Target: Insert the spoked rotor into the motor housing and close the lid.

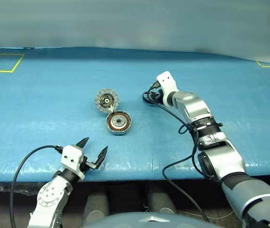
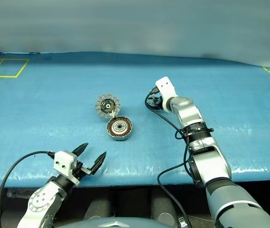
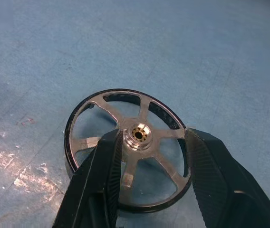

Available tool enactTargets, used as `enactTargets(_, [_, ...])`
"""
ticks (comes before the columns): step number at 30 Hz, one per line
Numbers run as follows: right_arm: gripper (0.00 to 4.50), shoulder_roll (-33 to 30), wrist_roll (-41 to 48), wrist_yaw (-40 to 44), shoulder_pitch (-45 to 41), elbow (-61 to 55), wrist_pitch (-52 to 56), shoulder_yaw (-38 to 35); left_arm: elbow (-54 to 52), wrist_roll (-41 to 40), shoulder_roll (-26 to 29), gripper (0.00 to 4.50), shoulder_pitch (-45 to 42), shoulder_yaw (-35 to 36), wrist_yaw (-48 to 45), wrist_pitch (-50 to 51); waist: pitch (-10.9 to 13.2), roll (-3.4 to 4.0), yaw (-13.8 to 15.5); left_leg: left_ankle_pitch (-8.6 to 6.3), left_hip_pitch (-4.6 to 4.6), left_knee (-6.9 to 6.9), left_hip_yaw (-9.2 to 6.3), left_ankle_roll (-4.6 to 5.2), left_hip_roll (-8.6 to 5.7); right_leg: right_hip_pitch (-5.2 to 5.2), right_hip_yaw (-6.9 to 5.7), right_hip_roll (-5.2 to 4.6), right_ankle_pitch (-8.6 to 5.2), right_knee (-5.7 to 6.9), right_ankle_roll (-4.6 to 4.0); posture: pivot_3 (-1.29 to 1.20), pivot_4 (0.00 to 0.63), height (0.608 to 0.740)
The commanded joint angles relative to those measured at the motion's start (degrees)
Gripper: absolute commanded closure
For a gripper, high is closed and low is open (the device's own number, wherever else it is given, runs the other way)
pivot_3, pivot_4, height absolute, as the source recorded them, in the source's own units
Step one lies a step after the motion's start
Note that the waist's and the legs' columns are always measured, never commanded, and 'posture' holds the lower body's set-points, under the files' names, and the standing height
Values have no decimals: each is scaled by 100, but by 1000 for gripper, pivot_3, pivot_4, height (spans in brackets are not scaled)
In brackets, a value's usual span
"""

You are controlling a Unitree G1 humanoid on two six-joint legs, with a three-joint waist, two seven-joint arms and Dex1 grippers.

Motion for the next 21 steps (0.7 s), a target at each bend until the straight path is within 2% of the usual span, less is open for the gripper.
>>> enactTargets(1, [2336,-74,-38,62,-180,-61,-73,-111,-131,-2,-36,0,-8,-28,7,-117,0,1,-2,0,0,0,0,0,0,0,0,0,0,0,0,0,150,740])
enactTargets(21, [2336,-127,-249,579,31,-356,338,121,-155,16,-88,0,23,-73,35,-127,1,2,10,0,0,2,1,0,0,1,1,0,6,0,-5,0,150,740])
